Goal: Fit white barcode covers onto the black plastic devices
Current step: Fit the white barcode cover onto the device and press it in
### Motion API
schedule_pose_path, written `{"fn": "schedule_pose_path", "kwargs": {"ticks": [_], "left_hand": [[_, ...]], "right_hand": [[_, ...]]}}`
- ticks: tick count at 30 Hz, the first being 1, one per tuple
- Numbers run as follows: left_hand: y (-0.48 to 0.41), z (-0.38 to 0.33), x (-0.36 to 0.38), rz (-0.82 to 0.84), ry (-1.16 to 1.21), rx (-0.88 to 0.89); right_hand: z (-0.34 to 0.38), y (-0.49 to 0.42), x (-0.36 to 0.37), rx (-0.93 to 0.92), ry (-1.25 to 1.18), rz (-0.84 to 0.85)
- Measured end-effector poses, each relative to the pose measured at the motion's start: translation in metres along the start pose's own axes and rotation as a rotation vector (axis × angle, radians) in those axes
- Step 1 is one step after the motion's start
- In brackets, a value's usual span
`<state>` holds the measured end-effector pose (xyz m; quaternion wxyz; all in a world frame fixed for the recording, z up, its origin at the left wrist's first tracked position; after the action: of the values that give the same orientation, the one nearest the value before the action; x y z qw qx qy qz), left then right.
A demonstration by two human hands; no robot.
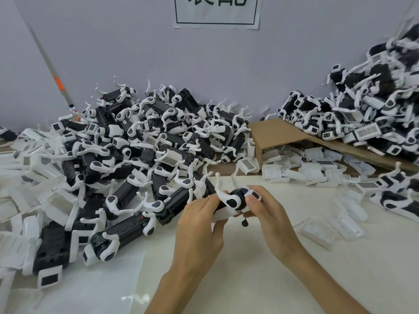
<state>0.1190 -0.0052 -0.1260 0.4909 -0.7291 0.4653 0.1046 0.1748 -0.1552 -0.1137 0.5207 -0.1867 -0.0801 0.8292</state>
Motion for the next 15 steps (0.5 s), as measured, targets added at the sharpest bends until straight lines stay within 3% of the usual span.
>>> {"fn": "schedule_pose_path", "kwargs": {"ticks": [5,11,15], "left_hand": [[0.005,-0.008,0.002,0.098,0.155,-0.001],[0.004,-0.014,-0.003,-0.038,0.366,-0.004],[0.0,-0.016,-0.006,-0.099,0.554,-0.051]], "right_hand": [[0.01,-0.002,-0.013,-0.119,0.094,-0.021],[0.034,-0.005,-0.043,0.073,0.212,0.191],[0.04,0.019,-0.052,0.184,0.023,0.293]]}}
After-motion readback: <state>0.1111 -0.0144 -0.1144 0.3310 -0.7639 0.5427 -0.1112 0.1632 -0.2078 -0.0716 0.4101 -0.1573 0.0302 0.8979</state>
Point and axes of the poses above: each hand's wrist, its own y-axis away from the middle knuckle, its own x-axis out of the palm, z = x × y, the point moved 1 cm from there along -y, towards the middle knuckle, and after that the axes turned 7 degrees about z, right-handed, at the moved point
